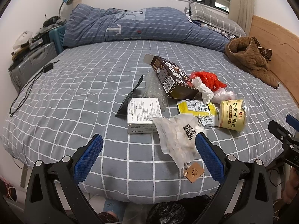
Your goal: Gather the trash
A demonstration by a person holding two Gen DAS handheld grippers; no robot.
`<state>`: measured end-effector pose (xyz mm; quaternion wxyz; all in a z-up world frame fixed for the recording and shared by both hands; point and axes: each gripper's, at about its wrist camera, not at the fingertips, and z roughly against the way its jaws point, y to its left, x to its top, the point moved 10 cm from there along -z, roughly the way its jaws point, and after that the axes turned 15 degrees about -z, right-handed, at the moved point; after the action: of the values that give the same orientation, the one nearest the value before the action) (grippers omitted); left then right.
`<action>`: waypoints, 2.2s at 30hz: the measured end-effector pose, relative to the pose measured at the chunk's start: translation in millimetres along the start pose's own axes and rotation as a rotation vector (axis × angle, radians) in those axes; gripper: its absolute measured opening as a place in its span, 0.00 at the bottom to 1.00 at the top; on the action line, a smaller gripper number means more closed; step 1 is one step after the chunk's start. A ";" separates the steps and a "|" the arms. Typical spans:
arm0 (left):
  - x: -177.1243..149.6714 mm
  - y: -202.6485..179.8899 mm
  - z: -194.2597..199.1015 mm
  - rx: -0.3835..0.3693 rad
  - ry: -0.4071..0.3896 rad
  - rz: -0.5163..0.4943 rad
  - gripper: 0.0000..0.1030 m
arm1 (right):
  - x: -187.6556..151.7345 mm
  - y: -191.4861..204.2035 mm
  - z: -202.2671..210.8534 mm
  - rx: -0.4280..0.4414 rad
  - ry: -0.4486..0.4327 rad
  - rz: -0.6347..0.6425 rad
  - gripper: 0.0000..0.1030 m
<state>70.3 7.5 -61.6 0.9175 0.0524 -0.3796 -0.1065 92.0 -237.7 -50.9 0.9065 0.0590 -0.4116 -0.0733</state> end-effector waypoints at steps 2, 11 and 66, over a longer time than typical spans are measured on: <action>-1.0 0.6 -0.6 0.002 0.004 -0.001 0.94 | 0.0 1.5 0.9 0.001 -0.002 0.001 0.94; -2.3 1.1 -0.6 -0.001 0.006 -0.001 0.94 | -0.7 3.5 1.9 0.003 -0.005 -0.001 0.94; -1.4 1.7 -22.0 -0.008 0.056 0.007 0.94 | 16.7 20.5 -18.0 -0.003 -0.021 0.031 0.93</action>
<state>85.2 9.8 -77.8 0.9283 0.0502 -0.3538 -0.1033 118.2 -219.8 -47.0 0.9032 0.0503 -0.4219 -0.0607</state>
